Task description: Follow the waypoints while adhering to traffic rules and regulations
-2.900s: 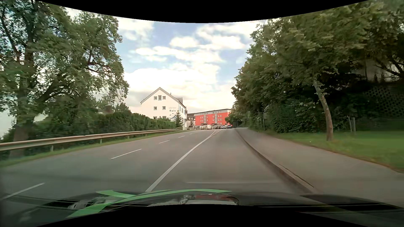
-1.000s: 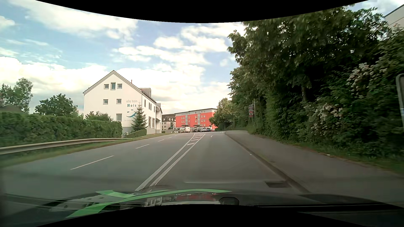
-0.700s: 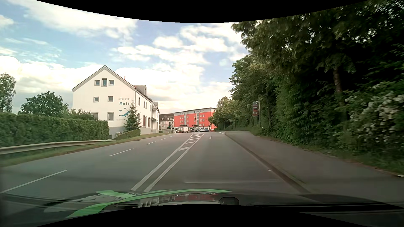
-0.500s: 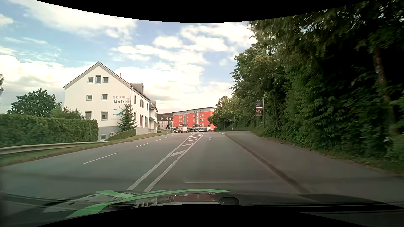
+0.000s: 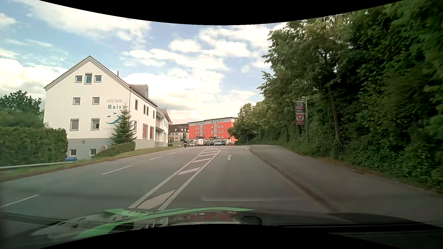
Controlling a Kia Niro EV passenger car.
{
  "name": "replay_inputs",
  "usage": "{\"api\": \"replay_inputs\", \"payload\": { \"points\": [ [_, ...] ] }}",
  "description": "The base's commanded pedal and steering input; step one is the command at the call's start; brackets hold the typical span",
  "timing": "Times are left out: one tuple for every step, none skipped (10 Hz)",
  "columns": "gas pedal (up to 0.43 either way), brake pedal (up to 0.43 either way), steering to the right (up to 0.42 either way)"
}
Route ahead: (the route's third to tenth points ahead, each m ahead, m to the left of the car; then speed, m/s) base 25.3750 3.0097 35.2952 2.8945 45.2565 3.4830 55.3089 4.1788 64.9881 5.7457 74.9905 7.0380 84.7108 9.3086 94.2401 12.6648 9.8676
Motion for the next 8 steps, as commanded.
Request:
{"api": "replay_inputs", "payload": {
  "points": [
    [0.189, 0.000, -0.001],
    [0.189, 0.000, -0.001],
    [0.189, 0.000, -0.001],
    [0.189, 0.000, -0.001],
    [0.189, 0.000, -0.001],
    [0.189, 0.000, -0.001],
    [0.189, 0.000, -0.001],
    [0.189, 0.000, -0.001]
  ]
}}
